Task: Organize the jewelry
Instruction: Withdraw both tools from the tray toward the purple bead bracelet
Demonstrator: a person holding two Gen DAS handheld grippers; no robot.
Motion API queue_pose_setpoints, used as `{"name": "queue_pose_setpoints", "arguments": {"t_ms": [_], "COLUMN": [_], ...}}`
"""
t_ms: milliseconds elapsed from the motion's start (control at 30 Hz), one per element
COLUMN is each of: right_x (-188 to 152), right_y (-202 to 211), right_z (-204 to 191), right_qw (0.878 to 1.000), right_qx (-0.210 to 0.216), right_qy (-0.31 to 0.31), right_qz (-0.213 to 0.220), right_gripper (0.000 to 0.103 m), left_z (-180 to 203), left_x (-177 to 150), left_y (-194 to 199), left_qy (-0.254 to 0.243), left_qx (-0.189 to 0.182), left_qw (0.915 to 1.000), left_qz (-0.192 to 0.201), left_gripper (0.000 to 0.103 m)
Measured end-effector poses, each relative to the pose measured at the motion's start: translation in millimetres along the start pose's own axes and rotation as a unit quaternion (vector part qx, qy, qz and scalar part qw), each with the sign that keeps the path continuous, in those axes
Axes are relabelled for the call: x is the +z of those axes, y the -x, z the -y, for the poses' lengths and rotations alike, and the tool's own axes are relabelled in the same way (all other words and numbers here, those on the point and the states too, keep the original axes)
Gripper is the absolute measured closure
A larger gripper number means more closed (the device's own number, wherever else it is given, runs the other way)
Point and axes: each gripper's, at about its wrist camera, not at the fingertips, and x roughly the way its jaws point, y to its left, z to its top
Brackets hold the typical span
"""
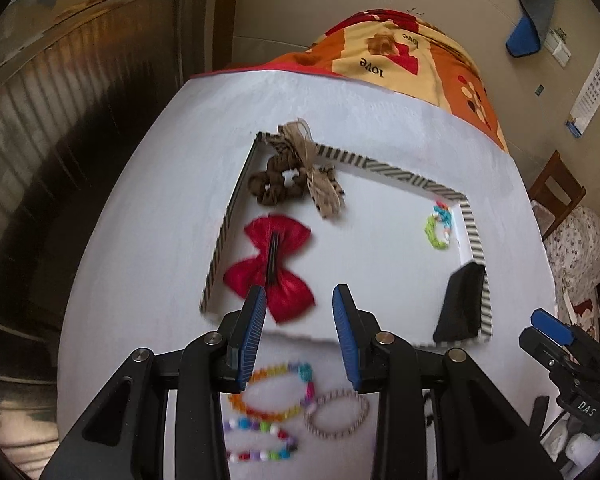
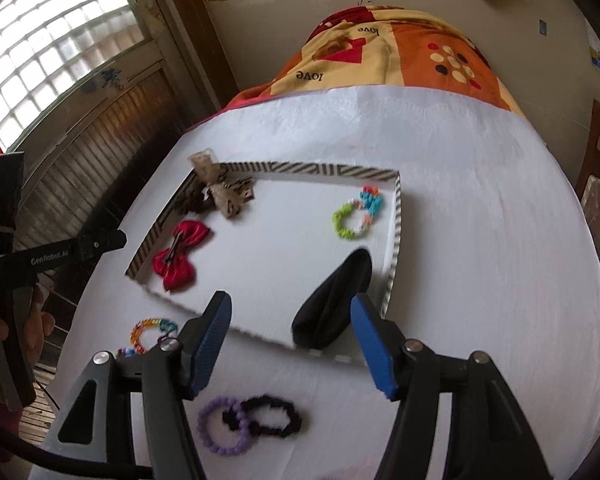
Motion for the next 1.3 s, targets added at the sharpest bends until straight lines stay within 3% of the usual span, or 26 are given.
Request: {"name": "queue_pose_setpoints", "arguments": {"t_ms": [500, 900, 1300], "right_x": [-51.0, -70.7, -91.7], "right_y": [25.0, 36.3, 19.4], "right_z": [-27.2, -33.4, -15.5], "right_qw": [0.999, 0.999, 0.998], "right_qx": [-0.004, -0.001, -0.012], "right_qy": [0.027, 0.04, 0.035], "right_qz": [-0.02, -0.025, -0.058], "right_gripper": [0.038, 0.037, 0.037], "left_z": [5.5, 3.0, -44.9], "left_x": [-64.5, -88.6, -103.2], "left_y": [32.0, 44.4, 43.8], "left_qy": [0.004, 0.001, 0.054], "left_qx": [0.027, 0.039, 0.032], "left_qw": [0.9996, 0.9992, 0.9978], "left_qz": [0.003, 0.008, -0.021], "left_gripper": [0.089, 0.089, 0.089]}}
